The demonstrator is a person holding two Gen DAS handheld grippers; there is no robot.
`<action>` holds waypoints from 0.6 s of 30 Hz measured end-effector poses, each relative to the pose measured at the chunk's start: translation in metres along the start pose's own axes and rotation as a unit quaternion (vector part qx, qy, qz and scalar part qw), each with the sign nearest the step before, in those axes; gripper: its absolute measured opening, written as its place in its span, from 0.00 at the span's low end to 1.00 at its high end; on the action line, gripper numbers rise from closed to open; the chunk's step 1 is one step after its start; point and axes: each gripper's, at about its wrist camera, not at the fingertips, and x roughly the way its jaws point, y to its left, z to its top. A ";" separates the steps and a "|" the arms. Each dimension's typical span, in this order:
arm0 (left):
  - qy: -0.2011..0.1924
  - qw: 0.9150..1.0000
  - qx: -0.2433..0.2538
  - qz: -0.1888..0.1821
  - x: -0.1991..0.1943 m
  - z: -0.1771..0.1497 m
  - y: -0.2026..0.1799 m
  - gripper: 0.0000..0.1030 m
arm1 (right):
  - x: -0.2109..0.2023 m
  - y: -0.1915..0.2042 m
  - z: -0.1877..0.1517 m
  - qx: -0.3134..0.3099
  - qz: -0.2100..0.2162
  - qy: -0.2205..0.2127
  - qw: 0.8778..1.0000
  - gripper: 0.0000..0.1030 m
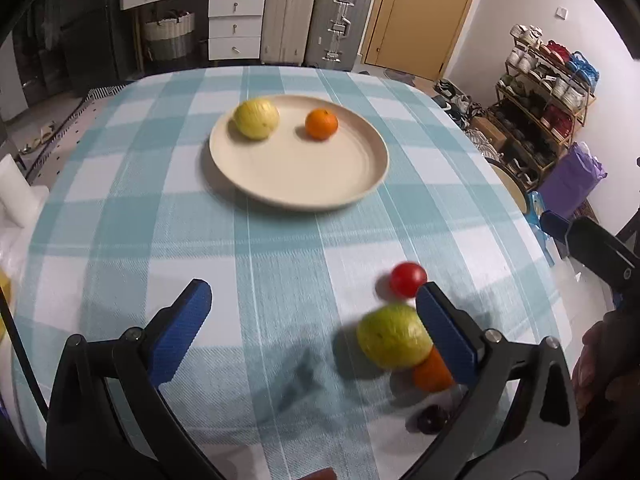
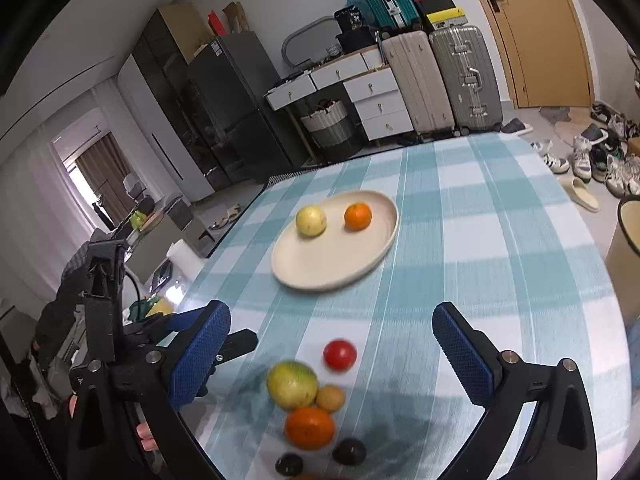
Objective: Organize fruits
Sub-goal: 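Withdraw both grippers from the plate back toward the fruit cluster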
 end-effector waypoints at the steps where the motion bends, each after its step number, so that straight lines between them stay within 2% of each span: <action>1: 0.002 1.000 0.001 -0.001 0.001 -0.003 -0.001 0.99 | -0.001 0.000 -0.004 -0.001 -0.004 0.001 1.000 1.00; 18: 0.032 0.998 0.016 -0.043 0.021 -0.022 -0.014 0.99 | -0.004 -0.006 -0.048 0.005 -0.014 0.033 0.999 1.00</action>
